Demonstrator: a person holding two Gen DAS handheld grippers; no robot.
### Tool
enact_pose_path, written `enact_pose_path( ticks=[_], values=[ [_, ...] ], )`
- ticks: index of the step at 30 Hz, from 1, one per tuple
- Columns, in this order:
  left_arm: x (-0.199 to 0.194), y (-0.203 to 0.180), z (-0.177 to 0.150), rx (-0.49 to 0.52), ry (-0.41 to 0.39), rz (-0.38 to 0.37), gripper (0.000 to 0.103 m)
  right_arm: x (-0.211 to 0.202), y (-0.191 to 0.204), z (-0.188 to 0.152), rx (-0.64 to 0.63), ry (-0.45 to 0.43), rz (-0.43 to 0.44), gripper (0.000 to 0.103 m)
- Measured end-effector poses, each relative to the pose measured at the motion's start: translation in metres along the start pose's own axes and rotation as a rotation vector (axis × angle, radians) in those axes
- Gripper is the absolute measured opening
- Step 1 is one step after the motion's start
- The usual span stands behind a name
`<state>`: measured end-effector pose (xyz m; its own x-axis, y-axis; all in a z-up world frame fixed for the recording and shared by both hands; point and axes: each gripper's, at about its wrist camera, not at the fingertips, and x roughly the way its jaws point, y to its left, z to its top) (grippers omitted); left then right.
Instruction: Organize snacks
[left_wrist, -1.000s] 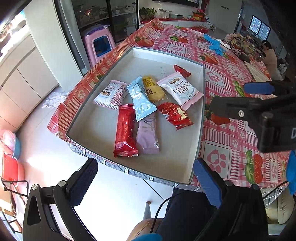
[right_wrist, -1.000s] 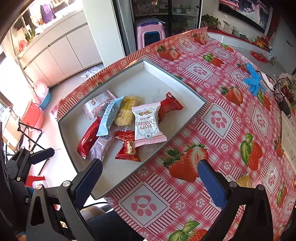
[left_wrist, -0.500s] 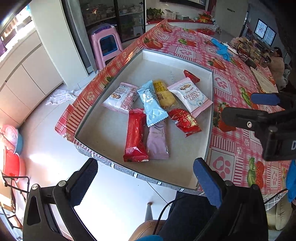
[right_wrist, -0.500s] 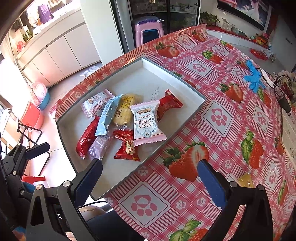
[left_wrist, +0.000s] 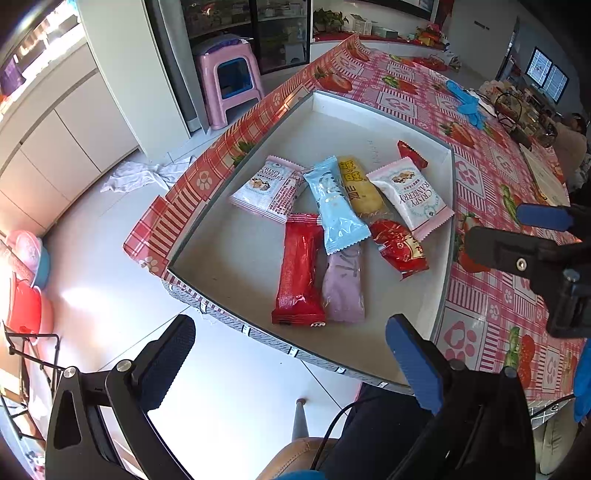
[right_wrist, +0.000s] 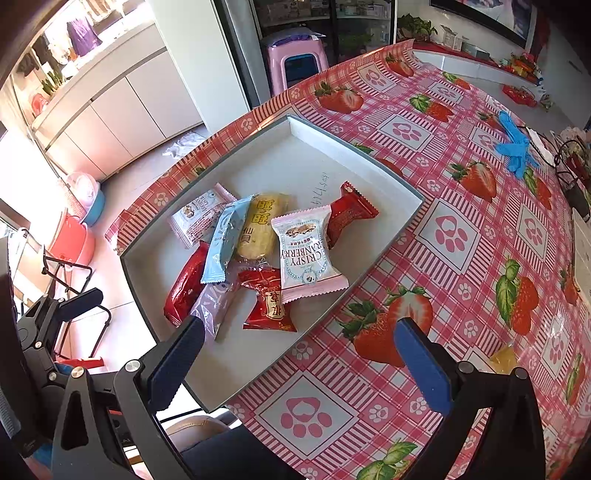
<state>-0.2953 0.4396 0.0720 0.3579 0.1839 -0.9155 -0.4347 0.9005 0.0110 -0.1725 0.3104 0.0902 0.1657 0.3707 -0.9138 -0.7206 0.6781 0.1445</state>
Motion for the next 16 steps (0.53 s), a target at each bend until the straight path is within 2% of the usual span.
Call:
enact_pose_path(
  ticks=[16],
  values=[
    [0.0018,-0.0045,0.0011,0.010,-0.004,0.005,0.103,0.0034,-0.0013,-0.0009,0.001,0.012,0.000,0.103]
  ],
)
